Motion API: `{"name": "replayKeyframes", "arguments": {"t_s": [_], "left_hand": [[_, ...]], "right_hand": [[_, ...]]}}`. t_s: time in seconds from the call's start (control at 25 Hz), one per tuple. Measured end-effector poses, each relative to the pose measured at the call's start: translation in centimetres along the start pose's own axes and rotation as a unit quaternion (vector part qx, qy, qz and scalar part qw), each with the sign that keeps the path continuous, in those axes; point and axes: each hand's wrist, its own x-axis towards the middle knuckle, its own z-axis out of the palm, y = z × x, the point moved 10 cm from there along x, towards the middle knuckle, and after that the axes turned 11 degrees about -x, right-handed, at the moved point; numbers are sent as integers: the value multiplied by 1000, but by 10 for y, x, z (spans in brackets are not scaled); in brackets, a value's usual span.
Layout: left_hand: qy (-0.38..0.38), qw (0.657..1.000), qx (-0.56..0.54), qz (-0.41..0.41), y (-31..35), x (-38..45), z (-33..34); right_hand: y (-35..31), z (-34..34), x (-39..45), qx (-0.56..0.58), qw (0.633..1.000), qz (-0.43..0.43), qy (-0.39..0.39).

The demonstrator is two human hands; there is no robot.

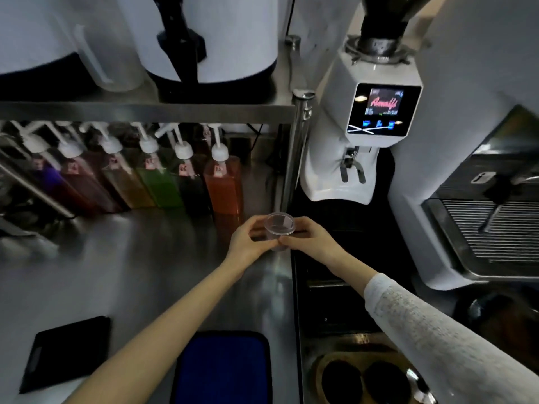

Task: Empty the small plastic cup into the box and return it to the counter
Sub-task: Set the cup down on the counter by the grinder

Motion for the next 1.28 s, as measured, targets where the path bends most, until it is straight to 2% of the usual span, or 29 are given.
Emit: {"name": "replayKeyframes", "arguments": {"t_s": [0.4,0.68,1.28], "left_hand": [[-4,997,20,-81,-74,47,1],[2,991,17,-130,-108,57,-4],[7,992,-13,-127,-116,55,1]], "right_hand": [[57,36,48,9,996,79,-27],[73,55,68,0,995,86,-40],[85,60,72,-26,994,98,-42]]}}
